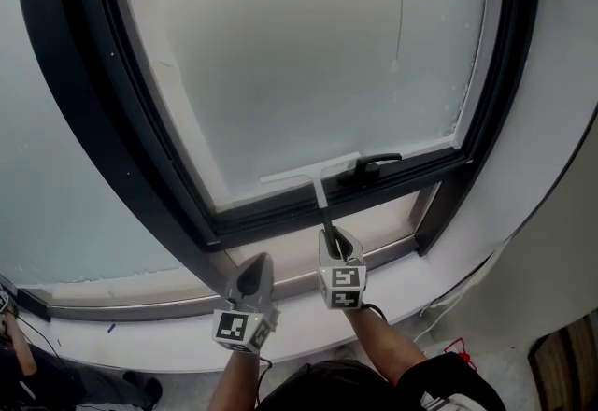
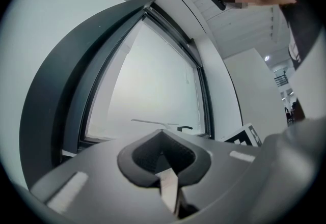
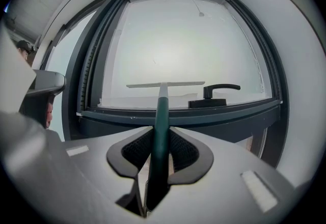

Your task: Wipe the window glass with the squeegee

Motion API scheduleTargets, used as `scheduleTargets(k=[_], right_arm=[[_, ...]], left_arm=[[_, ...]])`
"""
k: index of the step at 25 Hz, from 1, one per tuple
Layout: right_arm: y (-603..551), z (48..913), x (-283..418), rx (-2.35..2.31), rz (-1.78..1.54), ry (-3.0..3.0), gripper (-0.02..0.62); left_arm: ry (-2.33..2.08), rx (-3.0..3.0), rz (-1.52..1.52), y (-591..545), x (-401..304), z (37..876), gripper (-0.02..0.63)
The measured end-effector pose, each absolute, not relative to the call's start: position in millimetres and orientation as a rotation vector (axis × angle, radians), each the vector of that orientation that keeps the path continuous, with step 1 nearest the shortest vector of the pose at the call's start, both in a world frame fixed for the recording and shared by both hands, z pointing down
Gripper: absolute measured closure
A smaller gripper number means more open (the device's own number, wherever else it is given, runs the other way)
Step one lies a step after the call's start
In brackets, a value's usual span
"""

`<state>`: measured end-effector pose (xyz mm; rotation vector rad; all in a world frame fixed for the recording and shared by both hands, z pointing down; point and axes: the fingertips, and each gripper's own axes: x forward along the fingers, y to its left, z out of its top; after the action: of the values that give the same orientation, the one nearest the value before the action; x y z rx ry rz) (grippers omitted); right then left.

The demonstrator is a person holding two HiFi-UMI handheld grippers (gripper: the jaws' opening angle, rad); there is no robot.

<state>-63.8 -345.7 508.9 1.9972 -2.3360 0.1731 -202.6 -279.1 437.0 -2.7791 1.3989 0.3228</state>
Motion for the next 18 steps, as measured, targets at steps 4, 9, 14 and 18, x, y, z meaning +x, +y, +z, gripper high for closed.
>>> scheduleTargets(k=[4, 9, 14, 18], right_arm=[[-335, 494, -63, 2.042, 0.174, -2.356, 0.500], [-321, 467, -49, 2.108, 0.100, -2.354, 0.500], [-324, 390, -29, 2.188, -0.110, -2.420, 0.500], [-348, 304, -4, 2.258, -0.325, -2.522, 0.500]], left_arm=[[1.380, -2.792, 0.340, -274, -205, 436, 0.607], [1.348, -2.814, 0.409, -266, -207, 433, 0.607], [1.325, -2.812, 0.452, -262, -199, 430, 0.607], [1.327, -2.755, 0.422, -267, -180, 416, 0.607]])
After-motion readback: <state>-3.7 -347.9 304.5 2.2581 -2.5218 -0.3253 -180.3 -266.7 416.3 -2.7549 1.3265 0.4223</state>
